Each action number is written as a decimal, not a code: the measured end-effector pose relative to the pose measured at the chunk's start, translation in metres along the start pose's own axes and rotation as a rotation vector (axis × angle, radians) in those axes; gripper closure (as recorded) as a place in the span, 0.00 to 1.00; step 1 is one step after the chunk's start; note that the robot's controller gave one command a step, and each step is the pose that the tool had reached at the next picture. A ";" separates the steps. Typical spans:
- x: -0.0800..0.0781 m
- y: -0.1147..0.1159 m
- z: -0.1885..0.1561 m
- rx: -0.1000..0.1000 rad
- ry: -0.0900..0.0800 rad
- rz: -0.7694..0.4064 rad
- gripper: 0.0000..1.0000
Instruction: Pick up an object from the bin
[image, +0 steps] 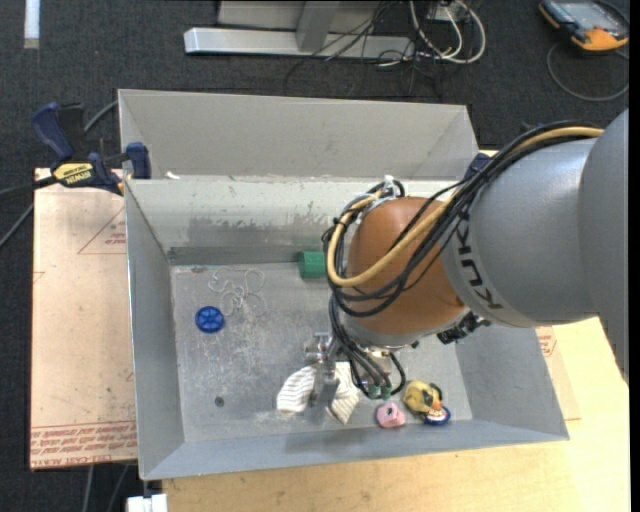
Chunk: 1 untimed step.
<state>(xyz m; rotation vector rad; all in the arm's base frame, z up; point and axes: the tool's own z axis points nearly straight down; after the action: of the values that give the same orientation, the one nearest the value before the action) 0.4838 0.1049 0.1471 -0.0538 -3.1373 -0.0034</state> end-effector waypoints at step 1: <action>-0.013 -0.014 -0.028 0.001 0.003 -0.007 1.00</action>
Offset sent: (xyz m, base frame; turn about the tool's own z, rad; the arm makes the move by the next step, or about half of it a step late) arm 0.0114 0.0210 0.1214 0.0788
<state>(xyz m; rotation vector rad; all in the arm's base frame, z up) 0.4962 0.0907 0.1753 -0.0435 -3.1344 -0.0014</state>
